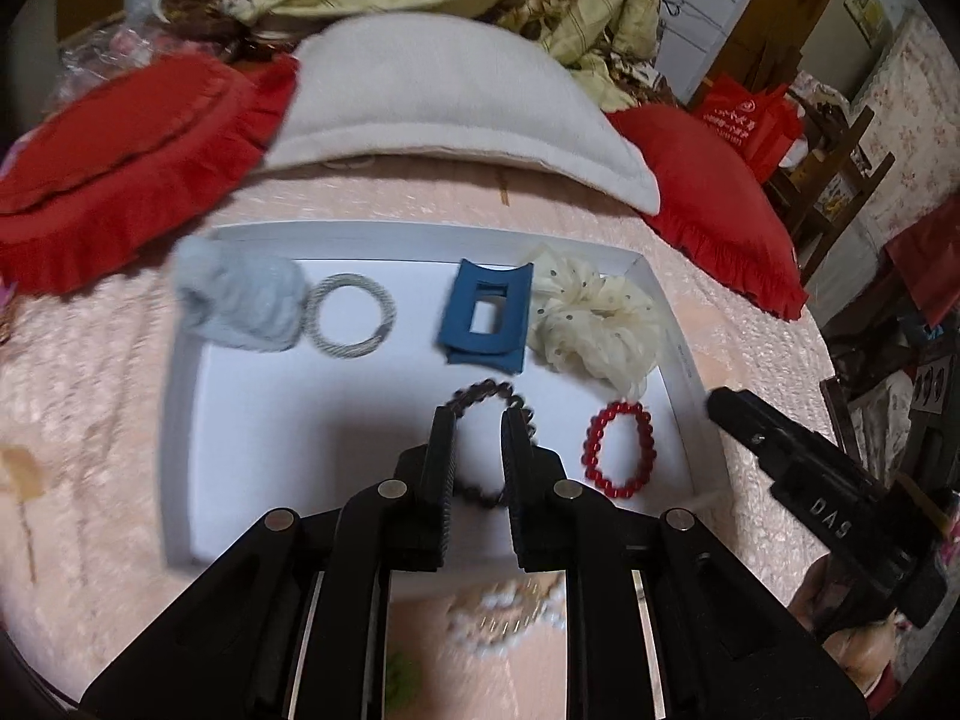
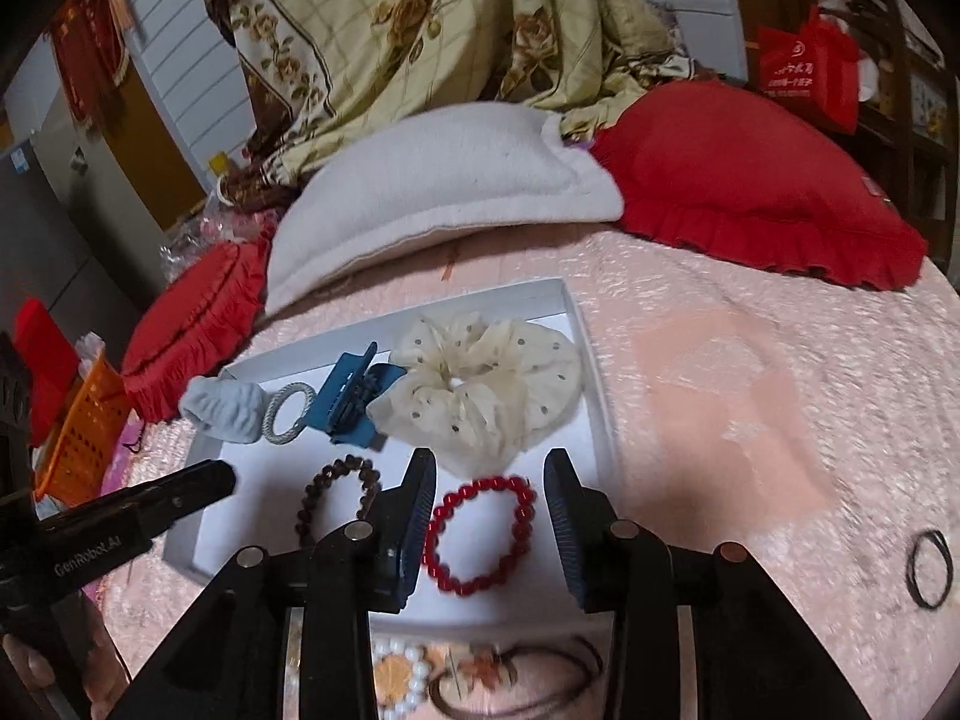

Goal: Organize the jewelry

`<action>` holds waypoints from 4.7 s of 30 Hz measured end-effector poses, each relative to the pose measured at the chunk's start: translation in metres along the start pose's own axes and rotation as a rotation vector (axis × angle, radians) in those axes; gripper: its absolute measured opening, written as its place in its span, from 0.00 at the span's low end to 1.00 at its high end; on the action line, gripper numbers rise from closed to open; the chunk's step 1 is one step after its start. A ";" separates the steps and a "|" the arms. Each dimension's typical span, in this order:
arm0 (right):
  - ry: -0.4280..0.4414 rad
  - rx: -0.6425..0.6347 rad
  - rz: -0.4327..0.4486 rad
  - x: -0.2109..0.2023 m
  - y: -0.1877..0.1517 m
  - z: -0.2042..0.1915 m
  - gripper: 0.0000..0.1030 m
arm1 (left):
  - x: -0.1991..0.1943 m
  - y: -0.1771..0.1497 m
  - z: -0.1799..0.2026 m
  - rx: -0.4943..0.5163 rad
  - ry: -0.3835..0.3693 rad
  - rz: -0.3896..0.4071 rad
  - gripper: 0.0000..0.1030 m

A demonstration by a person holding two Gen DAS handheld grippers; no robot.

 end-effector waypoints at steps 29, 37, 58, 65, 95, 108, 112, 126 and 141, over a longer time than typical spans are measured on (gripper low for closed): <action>0.015 0.012 -0.010 -0.083 -0.134 0.003 0.35 | -0.114 -0.171 -0.109 -0.239 0.291 0.130 0.17; 0.024 0.001 -0.028 -0.070 -0.135 -0.001 0.35 | -0.095 -0.172 -0.100 -0.204 0.242 0.088 0.17; 0.235 -0.105 -0.080 -0.032 -0.116 -0.059 0.35 | 0.000 -0.129 -0.049 -0.010 0.057 -0.022 0.17; 0.247 -0.200 -0.141 0.008 -0.107 -0.098 0.31 | 0.002 -0.131 -0.056 -0.070 -0.007 -0.028 0.12; 0.254 -0.227 -0.066 -0.038 -0.091 -0.124 0.09 | -0.070 -0.119 -0.056 -0.091 -0.051 0.088 0.08; 0.244 -0.188 -0.060 -0.024 -0.057 -0.119 0.09 | -0.092 -0.041 -0.059 -0.032 -0.047 0.142 0.08; 0.255 -0.174 -0.086 -0.001 -0.050 -0.129 0.09 | -0.065 -0.014 -0.070 -0.023 0.001 0.113 0.08; 0.248 -0.034 -0.230 0.106 -0.030 -0.141 0.09 | 0.026 0.025 -0.125 -0.078 0.159 0.014 0.08; 0.276 0.065 -0.180 0.076 -0.015 -0.127 0.28 | -0.018 0.006 -0.109 -0.084 0.094 0.053 0.18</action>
Point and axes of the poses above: each gripper's, at about its wrist camera, not at the fingertips, and x roughly the way its jaws point, z to its right, y to its top, the point moved 10 cm from there along x, roughly the way its jaws point, and after that the axes turned 1 degree about z, right-handed, at the moved point
